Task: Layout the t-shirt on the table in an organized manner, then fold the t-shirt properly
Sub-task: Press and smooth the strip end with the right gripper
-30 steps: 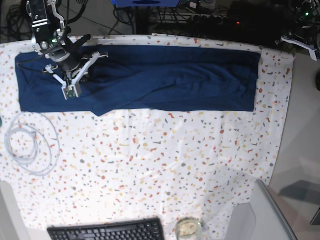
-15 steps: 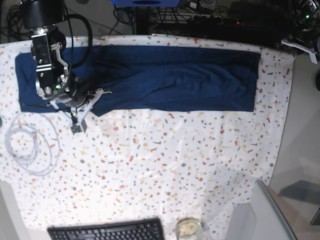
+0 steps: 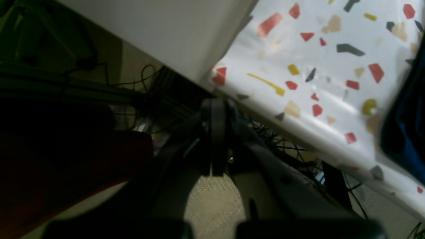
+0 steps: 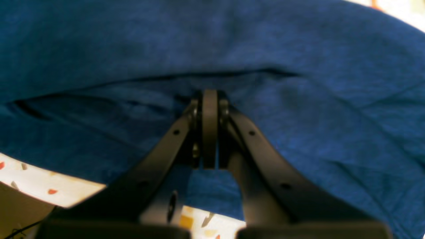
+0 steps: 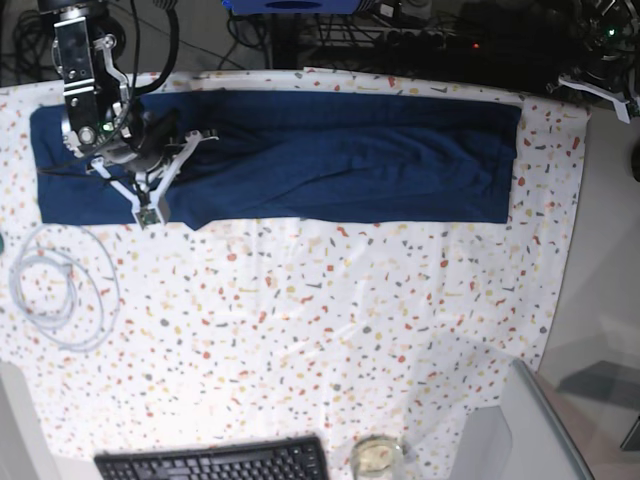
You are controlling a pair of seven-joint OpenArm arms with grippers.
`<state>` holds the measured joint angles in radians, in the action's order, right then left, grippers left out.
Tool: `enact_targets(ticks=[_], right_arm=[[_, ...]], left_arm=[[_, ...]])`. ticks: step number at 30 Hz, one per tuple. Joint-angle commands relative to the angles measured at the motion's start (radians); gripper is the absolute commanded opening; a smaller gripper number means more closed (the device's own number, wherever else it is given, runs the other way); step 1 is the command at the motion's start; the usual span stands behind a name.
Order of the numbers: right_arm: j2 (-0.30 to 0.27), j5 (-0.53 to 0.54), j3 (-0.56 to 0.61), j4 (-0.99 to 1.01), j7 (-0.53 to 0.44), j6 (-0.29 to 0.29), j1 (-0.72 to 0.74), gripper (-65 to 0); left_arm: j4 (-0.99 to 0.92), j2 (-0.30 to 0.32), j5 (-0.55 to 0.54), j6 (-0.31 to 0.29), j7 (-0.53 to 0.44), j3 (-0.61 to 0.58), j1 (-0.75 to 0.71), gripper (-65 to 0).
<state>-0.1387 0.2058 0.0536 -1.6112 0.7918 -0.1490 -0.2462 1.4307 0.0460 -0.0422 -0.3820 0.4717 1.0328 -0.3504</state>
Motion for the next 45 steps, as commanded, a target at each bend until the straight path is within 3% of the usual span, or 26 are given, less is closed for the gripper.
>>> enact_targets(ticks=[1,10,11,16,19,29,35,41,43,45], right_arm=[[-0.008,0.002,-0.005,-0.034,-0.001,-0.001,0.005,-65.0],[-0.022,0.001,0.007,-0.199,0.036,-0.001,0.015,-63.3],[-0.039,0.001,0.013,-0.199,0.058,-0.001,0.015,-59.7],[-0.100,0.002,0.113,-0.191,0.070,-0.001,0.020,-29.3],[-0.098,0.002,0.110,-0.183,0.070,-0.001,0.028,-24.2],[-0.103,0.002,0.117,-0.027,0.036,-0.001,0.104,-24.2],[-0.098,0.002,0.117,0.027,-0.022,-0.005,0.107,-33.2],[-0.098,0.002,0.117,0.064,-0.022,-0.005,0.121,-35.0],[-0.098,0.004,0.117,0.061,-0.018,-0.005,0.121,-43.4],[-0.098,0.004,0.113,0.061,-0.018,-0.005,0.121,-59.1]], left_arm=[[0.014,0.021,-0.008,0.004,-0.021,0.005,0.001,-65.0],[0.009,0.021,-0.008,0.004,-0.021,0.007,-0.003,-65.0],[0.009,0.021,-0.008,0.004,-0.021,0.008,-0.003,-65.0],[0.009,0.028,-0.008,0.004,-0.021,0.010,-0.005,-65.0],[0.009,0.028,-0.008,0.004,-0.021,0.007,-0.002,-65.0],[0.008,0.027,-0.008,0.004,-0.021,0.007,-0.003,-65.0],[0.008,0.027,-0.008,0.004,-0.021,0.007,-0.005,-65.0],[0.008,0.027,-0.008,0.004,-0.021,0.007,-0.005,-65.0],[0.008,0.027,-0.008,0.004,-0.021,0.007,-0.005,-65.0],[0.008,0.027,-0.008,0.004,-0.021,0.007,-0.005,-65.0]])
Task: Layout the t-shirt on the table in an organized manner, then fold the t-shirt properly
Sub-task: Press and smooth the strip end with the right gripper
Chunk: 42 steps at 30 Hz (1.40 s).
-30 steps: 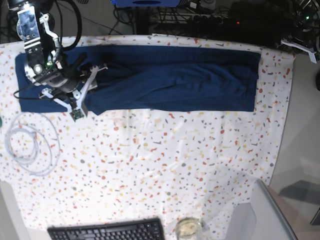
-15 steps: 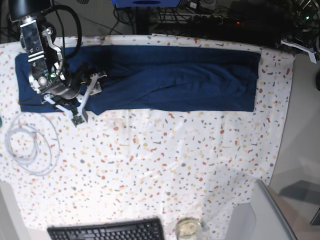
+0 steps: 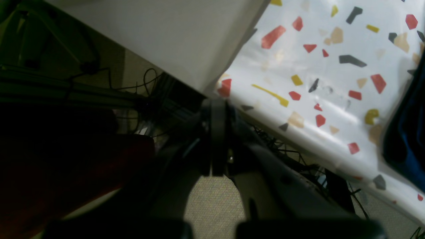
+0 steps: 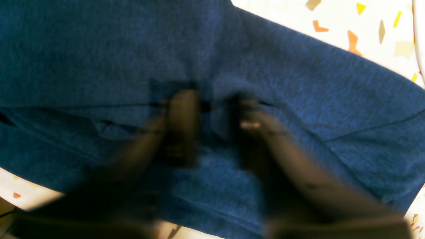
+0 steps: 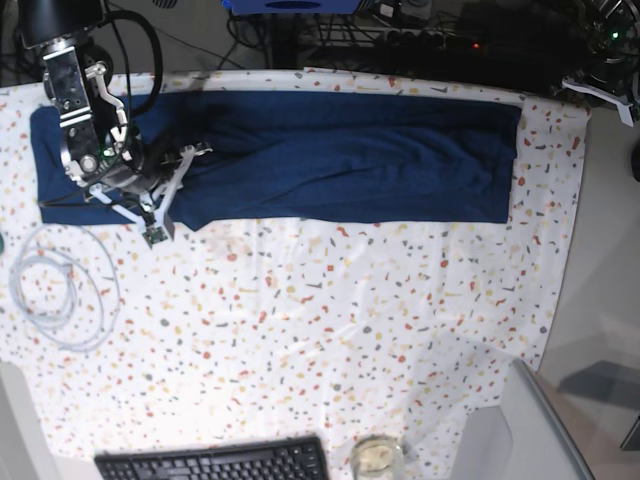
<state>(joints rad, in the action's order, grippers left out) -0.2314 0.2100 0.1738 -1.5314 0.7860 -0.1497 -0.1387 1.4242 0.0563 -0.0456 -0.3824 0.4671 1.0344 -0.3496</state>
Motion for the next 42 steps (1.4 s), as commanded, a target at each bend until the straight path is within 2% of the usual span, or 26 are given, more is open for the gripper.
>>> enact_targets(ticks=[1,9,15,30,42], right_arm=[[-0.006,0.001,-0.009,-0.019,-0.012,-0.004,0.014,-64.1],[-0.006,0.003,-0.010,-0.126,-0.009,-0.004,-0.048,-63.5],[-0.006,0.003,-0.010,-0.220,0.088,-0.004,-0.094,-63.5],[-0.004,0.003,-0.012,-0.281,0.123,0.000,-0.203,-63.5],[0.016,-0.001,-0.013,-0.258,0.126,0.002,-0.204,-62.4]], left_arm=[[0.014,0.017,-0.004,0.004,-0.017,0.005,-0.006,-65.0],[0.014,0.017,-0.004,0.004,-0.017,0.008,-0.006,-65.0],[0.014,0.017,-0.004,0.004,-0.017,0.008,-0.006,-65.0],[0.014,0.018,-0.004,0.004,-0.017,0.005,-0.003,-65.0],[0.014,0.018,-0.004,0.004,-0.017,0.005,-0.004,-65.0]])
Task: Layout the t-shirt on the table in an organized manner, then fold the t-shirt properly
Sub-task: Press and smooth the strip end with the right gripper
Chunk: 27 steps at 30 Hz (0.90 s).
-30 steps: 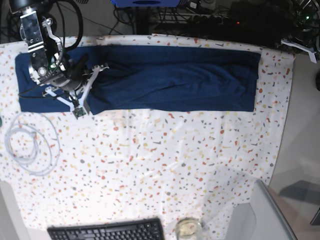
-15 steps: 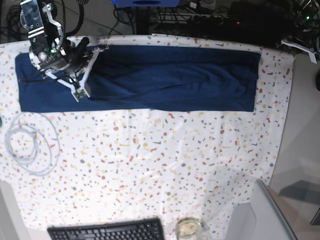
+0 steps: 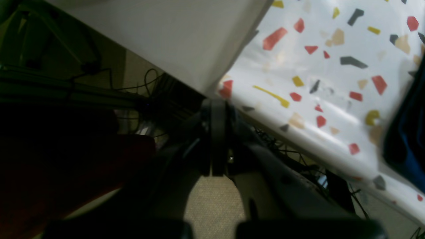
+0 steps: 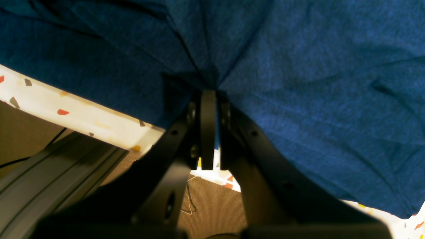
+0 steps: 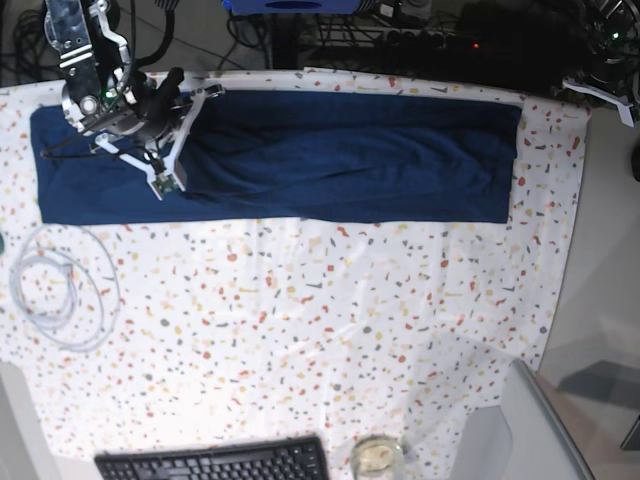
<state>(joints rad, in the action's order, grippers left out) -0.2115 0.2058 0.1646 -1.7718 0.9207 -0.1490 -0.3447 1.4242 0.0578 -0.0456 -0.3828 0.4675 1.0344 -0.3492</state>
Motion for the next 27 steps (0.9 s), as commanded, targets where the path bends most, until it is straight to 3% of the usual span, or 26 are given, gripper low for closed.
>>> enact_targets(ticks=[1,6,8,11,15,22,27], right_arm=[[-0.004,0.004,-0.004,-0.029,-0.002,0.001,0.000,-61.4],[0.028,0.005,-0.072,-0.150,0.108,0.001,-0.003,-47.3],[0.031,0.007,-0.089,-0.193,0.123,-0.004,-0.004,-45.8],[0.033,0.007,-0.072,-0.204,0.087,-0.005,0.022,-48.5],[0.033,0.007,-0.009,-0.116,0.025,-0.005,0.114,-57.8],[0.051,0.005,0.011,0.158,-0.064,-0.004,0.238,-58.4],[0.047,0.005,-0.029,0.266,-0.117,-0.002,0.221,-60.2]], left_arm=[[0.014,0.017,-0.004,0.005,-0.017,0.005,-0.004,-65.0],[0.014,0.017,-0.004,0.005,-0.017,0.007,-0.004,-65.0],[0.014,0.017,-0.004,0.005,-0.017,0.007,-0.006,-65.0],[0.014,0.017,-0.004,0.005,-0.017,0.005,-0.006,-65.0],[0.014,0.017,-0.004,0.005,-0.017,0.005,-0.001,-65.0],[0.014,0.017,-0.004,0.005,-0.017,0.008,-0.004,-65.0],[0.014,0.023,-0.004,0.005,-0.017,0.010,-0.006,-65.0]])
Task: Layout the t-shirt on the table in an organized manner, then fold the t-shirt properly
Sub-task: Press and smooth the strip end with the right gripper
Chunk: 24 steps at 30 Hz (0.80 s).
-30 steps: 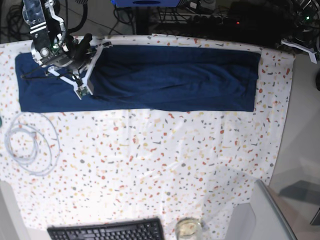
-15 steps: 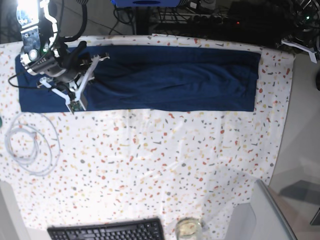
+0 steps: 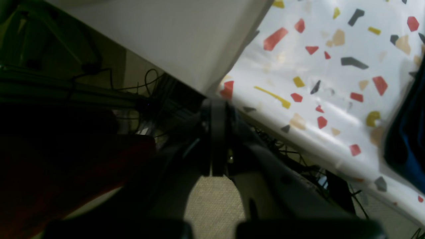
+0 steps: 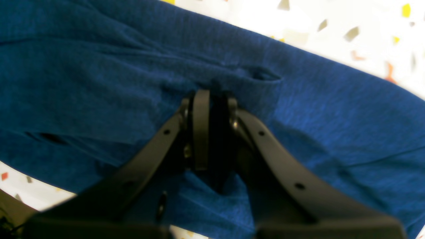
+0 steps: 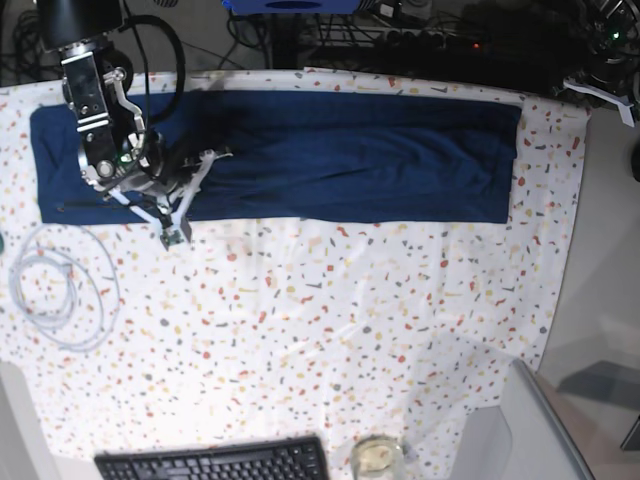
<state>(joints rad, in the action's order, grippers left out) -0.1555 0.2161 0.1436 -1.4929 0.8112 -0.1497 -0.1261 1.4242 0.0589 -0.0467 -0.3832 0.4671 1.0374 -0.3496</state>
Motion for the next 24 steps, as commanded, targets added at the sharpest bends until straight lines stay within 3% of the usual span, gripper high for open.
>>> enact_targets(ticks=[1,5,12,20,24], right_arm=[[-0.008,-0.005,-0.034,-0.002,-0.010,-0.004,-0.007,-62.3],[-0.008,-0.002,-0.081,0.005,-0.043,-0.006,-0.022,-64.8],[-0.006,-0.002,-0.081,-0.208,-0.042,-0.006,-0.065,-64.8],[-0.006,-0.004,-0.147,-0.016,-0.051,-0.006,-0.013,-64.8],[-0.006,-0.004,-0.164,-0.016,-0.049,-0.006,-0.013,-64.8]], left_arm=[[0.014,0.022,-0.003,0.005,-0.017,0.007,-0.006,-65.0],[0.014,0.022,-0.003,0.005,-0.017,0.007,-0.006,-65.0],[0.014,0.022,-0.003,0.005,-0.017,0.002,-0.003,-65.0],[0.014,0.020,-0.003,0.005,-0.017,0.002,-0.006,-65.0],[0.016,0.015,-0.003,0.003,-0.017,0.001,-0.007,-65.0]])
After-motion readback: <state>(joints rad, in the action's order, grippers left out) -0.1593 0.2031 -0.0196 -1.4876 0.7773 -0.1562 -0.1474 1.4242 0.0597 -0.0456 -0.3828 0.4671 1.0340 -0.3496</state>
